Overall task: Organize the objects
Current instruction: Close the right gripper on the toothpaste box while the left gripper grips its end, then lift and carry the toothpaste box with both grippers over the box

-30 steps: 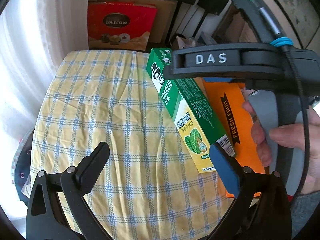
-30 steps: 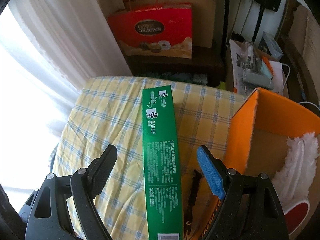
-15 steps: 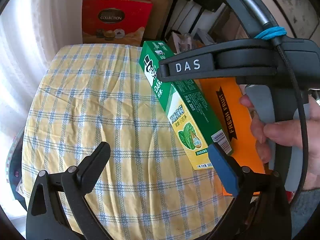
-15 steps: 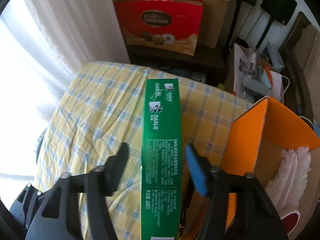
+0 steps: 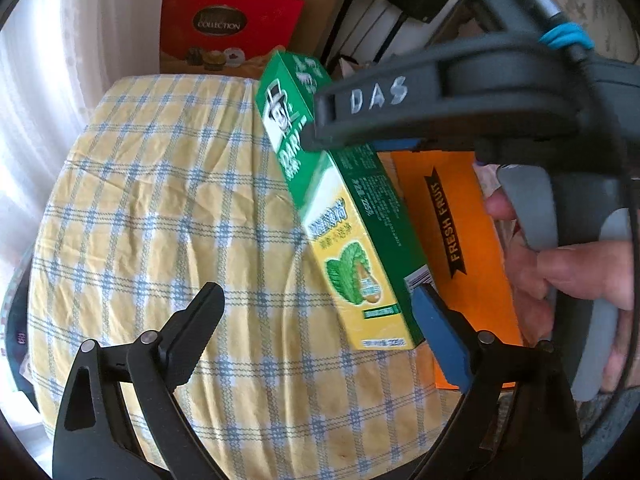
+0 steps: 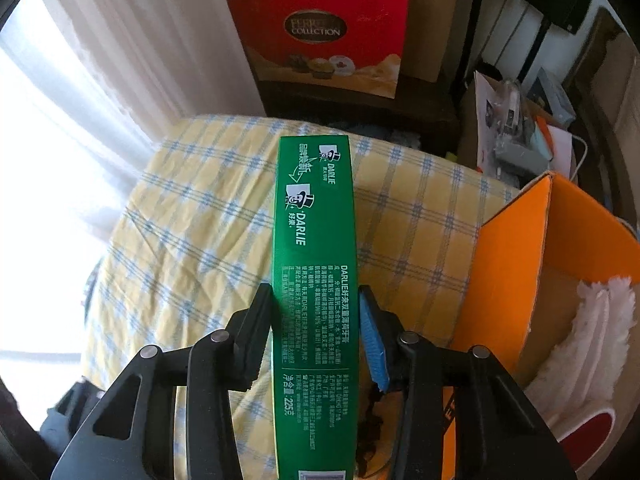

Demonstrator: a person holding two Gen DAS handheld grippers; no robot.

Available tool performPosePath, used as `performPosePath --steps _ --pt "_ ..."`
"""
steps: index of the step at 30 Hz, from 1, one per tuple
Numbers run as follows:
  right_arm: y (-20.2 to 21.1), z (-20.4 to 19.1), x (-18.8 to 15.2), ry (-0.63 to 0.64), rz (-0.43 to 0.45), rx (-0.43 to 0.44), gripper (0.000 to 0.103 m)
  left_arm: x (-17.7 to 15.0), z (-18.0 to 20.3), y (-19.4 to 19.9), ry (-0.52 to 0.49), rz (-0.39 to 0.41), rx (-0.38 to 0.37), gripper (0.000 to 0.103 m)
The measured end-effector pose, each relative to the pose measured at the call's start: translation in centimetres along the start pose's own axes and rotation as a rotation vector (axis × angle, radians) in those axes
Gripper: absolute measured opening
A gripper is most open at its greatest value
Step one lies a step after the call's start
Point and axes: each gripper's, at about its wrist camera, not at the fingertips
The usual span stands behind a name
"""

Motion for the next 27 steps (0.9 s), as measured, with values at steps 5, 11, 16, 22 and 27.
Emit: performPosePath --steps 5,11,16,22,27 --pt "1.4 -0.3 0.3 -0.006 0.026 0.012 0.042 -0.1 0.5 0.3 0.009 0.008 -0.04 0.095" --pt "2.4 0.5 0.1 -0.071 0.02 0.067 0.042 -0.8 0.5 0.4 0.011 0.0 -0.054 0.094" --pt "3.7 0.8 0.0 -0.102 0.034 0.098 0.042 -1.1 0.4 0.2 0.047 -0.021 -0.086 0.093" --pt "5.3 1.0 -0.2 -0.145 0.047 0.16 0.042 -1.0 0.9 0.2 0.082 -0.029 -0.166 0.086" --pt "7.0 1.1 -0.6 -0.146 0.064 0.18 0.042 -1.1 2.1 0.4 0.055 -0.026 -0.182 0.07"
Point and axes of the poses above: each gripper's, at about its wrist camera, not at the fingertips, and y roughly against the way its jaws point, z to its right, x to its top, and after that the axes turned 14 degrees about z, right-handed
